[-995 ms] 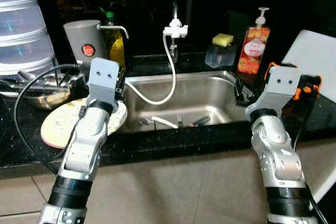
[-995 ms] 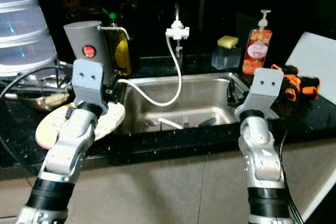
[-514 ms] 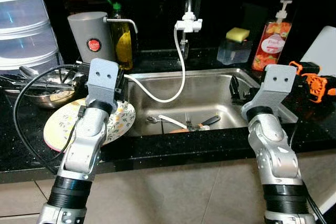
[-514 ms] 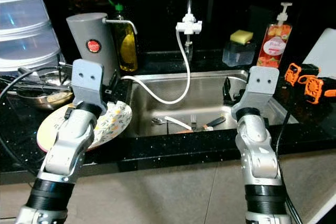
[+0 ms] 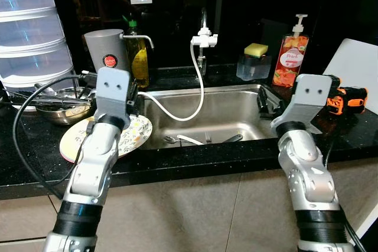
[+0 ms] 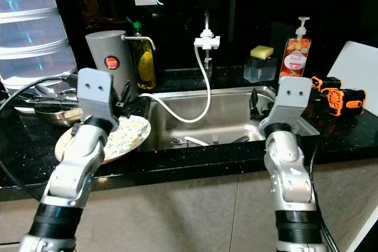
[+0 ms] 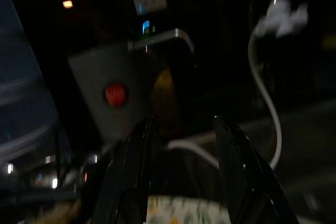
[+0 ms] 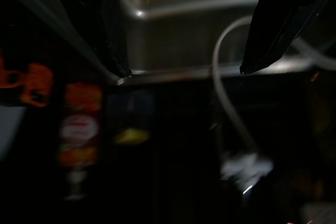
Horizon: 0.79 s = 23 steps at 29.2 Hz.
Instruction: Kitchen organization
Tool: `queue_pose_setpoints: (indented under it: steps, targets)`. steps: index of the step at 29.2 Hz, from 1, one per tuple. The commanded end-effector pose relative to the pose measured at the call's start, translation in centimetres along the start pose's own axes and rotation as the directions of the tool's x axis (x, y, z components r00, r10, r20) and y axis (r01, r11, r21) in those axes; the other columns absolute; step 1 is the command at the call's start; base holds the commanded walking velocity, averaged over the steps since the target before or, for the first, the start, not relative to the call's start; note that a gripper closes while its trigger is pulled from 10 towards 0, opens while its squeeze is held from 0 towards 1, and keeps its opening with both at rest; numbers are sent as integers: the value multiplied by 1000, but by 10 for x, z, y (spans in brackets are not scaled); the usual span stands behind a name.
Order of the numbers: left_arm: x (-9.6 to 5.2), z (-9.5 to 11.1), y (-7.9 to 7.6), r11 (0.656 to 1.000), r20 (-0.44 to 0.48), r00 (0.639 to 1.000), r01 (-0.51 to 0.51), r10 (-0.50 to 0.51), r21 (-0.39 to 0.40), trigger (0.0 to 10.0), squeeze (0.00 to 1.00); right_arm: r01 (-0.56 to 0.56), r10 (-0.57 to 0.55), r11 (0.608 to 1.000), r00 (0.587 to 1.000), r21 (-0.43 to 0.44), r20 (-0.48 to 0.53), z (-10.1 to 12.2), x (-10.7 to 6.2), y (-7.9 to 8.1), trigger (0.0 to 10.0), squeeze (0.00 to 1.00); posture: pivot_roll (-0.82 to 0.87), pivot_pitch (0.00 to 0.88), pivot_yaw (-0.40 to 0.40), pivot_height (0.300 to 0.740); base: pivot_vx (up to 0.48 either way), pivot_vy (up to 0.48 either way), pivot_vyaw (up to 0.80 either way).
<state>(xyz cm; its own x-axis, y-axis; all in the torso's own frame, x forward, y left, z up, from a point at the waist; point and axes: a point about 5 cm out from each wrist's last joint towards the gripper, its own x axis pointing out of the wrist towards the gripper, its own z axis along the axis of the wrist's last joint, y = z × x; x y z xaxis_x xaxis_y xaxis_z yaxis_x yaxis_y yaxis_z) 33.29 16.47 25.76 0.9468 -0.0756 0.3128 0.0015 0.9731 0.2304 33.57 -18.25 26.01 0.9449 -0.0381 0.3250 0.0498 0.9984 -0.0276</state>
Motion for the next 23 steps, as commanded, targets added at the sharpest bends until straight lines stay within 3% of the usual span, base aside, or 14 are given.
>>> queue_pose_setpoints:
  steps: [1, 2, 5, 6, 7, 8, 9, 12, 13, 15, 19, 23]
  targets:
    - [-5, -2, 1, 997, -39, 998, 60, -58, 46, 10000, 0, -44, 42, 999, 998, -31, -45, -6, -4, 5, 10000, 0, 47, 0, 42, 740, 0, 0, 0]
    - [-5, -2, 1, 997, -39, 998, 60, -58, 46, 10000, 0, -44, 42, 999, 998, -31, -45, -6, -4, 5, 10000, 0, 47, 0, 42, 740, 0, 0, 0]
    - [-28, -6, 0, 973, -101, 976, 201, -190, 112, 10000, 0, -81, 78, 996, 994, -34, -82, -13, -14, 4, 10000, 0, 44, 0, 56, 740, 0, 0, 0]
    - [-35, -10, 4, 958, -147, 966, 234, -211, 165, 10000, 0, -74, 71, 997, 993, -36, -90, -14, -16, 1, 10000, 0, 45, 0, 59, 740, 0, 0, 0]
    - [-35, -10, 4, 958, -147, 966, 234, -211, 165, 10000, 0, -74, 71, 997, 993, -36, -90, -14, -16, 1, 10000, 0, 45, 0, 59, 740, 0, 0, 0]
    - [-42, -16, 12, 935, -214, 951, 270, -222, 230, 10000, 0, -61, 57, 997, 993, -38, -98, -16, -18, -2, 10000, 0, 45, 0, 59, 740, 0, 0, 0]
    - [-42, -16, 12, 935, -214, 951, 270, -222, 230, 10000, 0, -61, 57, 997, 993, -38, -98, -16, -18, -2, 10000, 0, 45, 0, 59, 740, 0, 0, 0]
    - [-59, -23, 25, 863, -315, 908, 379, -276, 334, 10000, 0, -36, 32, 999, 993, -29, -111, -19, -20, -6, 10000, 0, 53, 0, 68, 740, 0, 0, 0]
    - [-59, -23, 25, 863, -315, 908, 379, -276, 334, 10000, 0, -36, 32, 999, 993, -29, -111, -19, -20, -6, 10000, 0, 53, 0, 68, 740, 0, 0, 0]
    - [-67, -27, 27, 817, -351, 891, 420, -287, 396, 10000, 0, -36, 32, 999, 992, -28, -120, -21, -21, -6, 10000, 0, 57, 0, 71, 740, 0, 0, 0]
    - [-79, -47, 31, 805, -407, 880, 420, -247, 419, 10000, 0, -31, 29, 999, 991, -12, -128, -24, -20, -5, 10000, 0, 74, 0, 61, 740, 0, 0, 0]
    - [-81, -51, 30, 817, -417, 877, 413, -238, 402, 10000, 0, -38, 37, 999, 991, -3, -127, -24, -19, -2, 10000, 0, 80, 0, 56, 740, 0, 0, 0]
